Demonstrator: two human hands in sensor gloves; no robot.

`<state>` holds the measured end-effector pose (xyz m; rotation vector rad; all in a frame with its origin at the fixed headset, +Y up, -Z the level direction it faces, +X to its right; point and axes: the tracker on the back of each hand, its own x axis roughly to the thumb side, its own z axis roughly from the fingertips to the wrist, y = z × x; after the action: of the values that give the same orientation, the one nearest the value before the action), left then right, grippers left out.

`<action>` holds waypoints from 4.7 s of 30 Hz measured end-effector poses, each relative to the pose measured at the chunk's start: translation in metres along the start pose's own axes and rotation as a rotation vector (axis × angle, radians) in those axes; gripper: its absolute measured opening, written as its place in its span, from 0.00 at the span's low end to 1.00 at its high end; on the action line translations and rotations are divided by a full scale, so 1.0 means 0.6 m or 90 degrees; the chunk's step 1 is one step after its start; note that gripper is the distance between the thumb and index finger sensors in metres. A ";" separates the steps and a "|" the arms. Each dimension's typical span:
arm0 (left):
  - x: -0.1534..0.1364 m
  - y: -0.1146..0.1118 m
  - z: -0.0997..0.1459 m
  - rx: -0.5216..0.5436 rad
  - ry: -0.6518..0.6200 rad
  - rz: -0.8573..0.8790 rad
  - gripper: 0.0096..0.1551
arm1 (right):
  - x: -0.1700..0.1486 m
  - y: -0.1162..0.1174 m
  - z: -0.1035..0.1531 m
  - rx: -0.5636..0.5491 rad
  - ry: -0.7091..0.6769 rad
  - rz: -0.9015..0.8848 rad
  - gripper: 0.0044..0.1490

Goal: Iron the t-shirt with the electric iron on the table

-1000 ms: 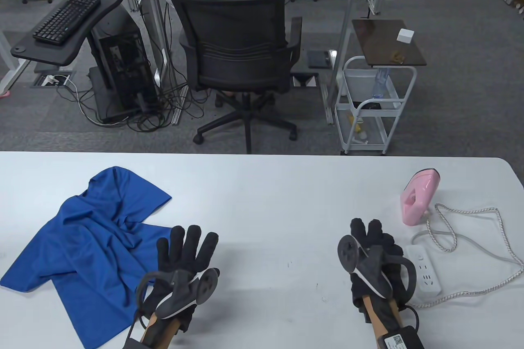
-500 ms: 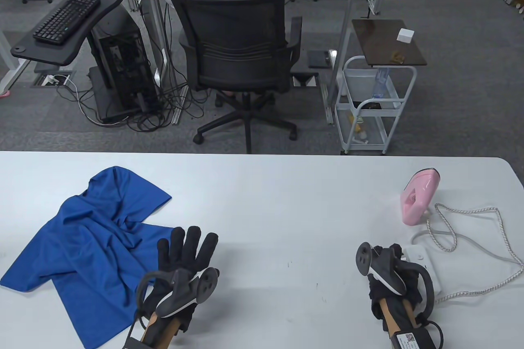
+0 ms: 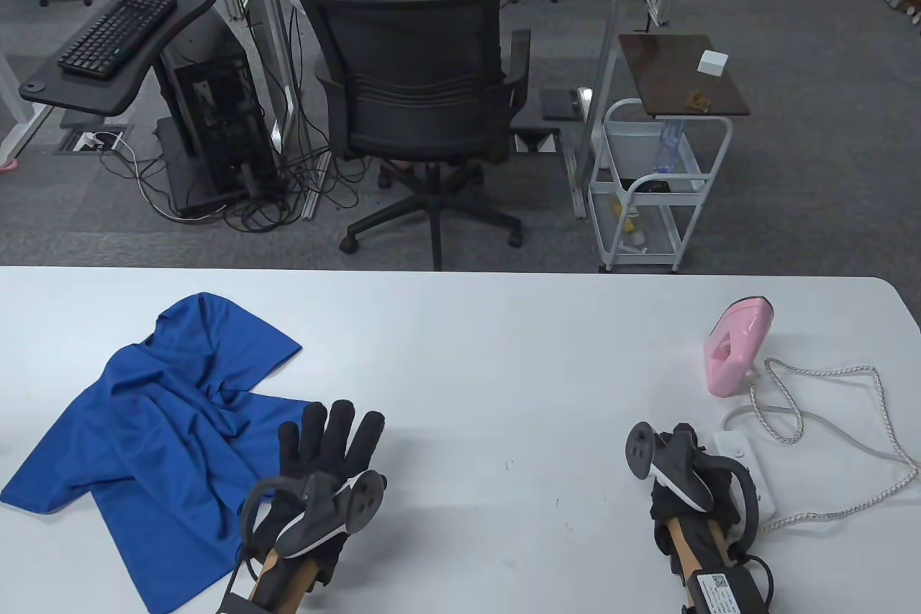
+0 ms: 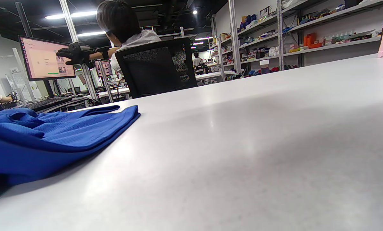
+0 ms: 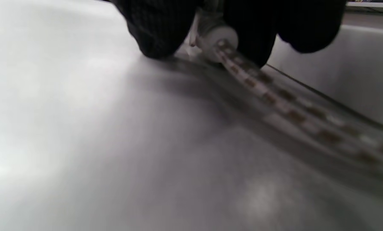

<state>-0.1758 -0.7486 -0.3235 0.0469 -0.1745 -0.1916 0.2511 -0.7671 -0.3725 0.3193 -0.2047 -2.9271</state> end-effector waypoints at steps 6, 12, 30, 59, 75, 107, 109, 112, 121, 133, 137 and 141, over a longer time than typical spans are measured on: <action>-0.001 -0.001 -0.001 -0.002 0.000 0.006 0.51 | -0.003 -0.019 0.008 -0.058 -0.030 0.016 0.35; -0.003 -0.002 -0.001 -0.004 0.001 0.006 0.51 | -0.023 -0.063 0.030 -0.107 -0.029 -0.010 0.33; -0.003 -0.003 -0.001 -0.008 -0.003 0.002 0.51 | -0.154 -0.062 0.040 -0.018 0.092 -0.116 0.32; -0.001 -0.004 0.000 -0.024 -0.004 -0.009 0.50 | -0.163 -0.035 0.026 -0.012 0.190 -0.052 0.33; 0.005 -0.002 -0.001 -0.030 -0.011 -0.008 0.50 | -0.145 -0.005 0.014 0.106 0.127 -0.085 0.50; -0.165 0.005 -0.015 -0.134 0.200 0.191 0.43 | -0.064 -0.071 0.056 -0.075 -0.036 -0.130 0.45; -0.152 -0.025 -0.028 -0.221 0.223 0.139 0.45 | -0.053 -0.066 0.056 -0.067 -0.051 -0.115 0.44; -0.138 -0.063 -0.040 -0.285 0.220 0.104 0.46 | -0.042 -0.061 0.054 -0.064 -0.063 -0.106 0.44; -0.119 -0.087 -0.040 -0.354 0.168 0.196 0.42 | -0.023 -0.056 0.056 -0.062 -0.081 -0.106 0.43; 0.011 -0.061 -0.054 -0.354 -0.043 0.259 0.36 | 0.049 -0.052 0.064 -0.055 -0.147 -0.097 0.43; 0.057 -0.051 -0.055 -0.353 -0.111 0.262 0.35 | 0.092 -0.058 0.073 -0.057 -0.194 -0.082 0.43; 0.101 -0.038 -0.048 -0.371 -0.183 0.282 0.35 | 0.149 -0.063 0.095 -0.078 -0.260 -0.085 0.42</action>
<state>-0.1161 -0.7815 -0.3431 -0.5977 -0.4042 0.2001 0.1461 -0.7415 -0.3409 -0.2984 -0.0593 -3.0878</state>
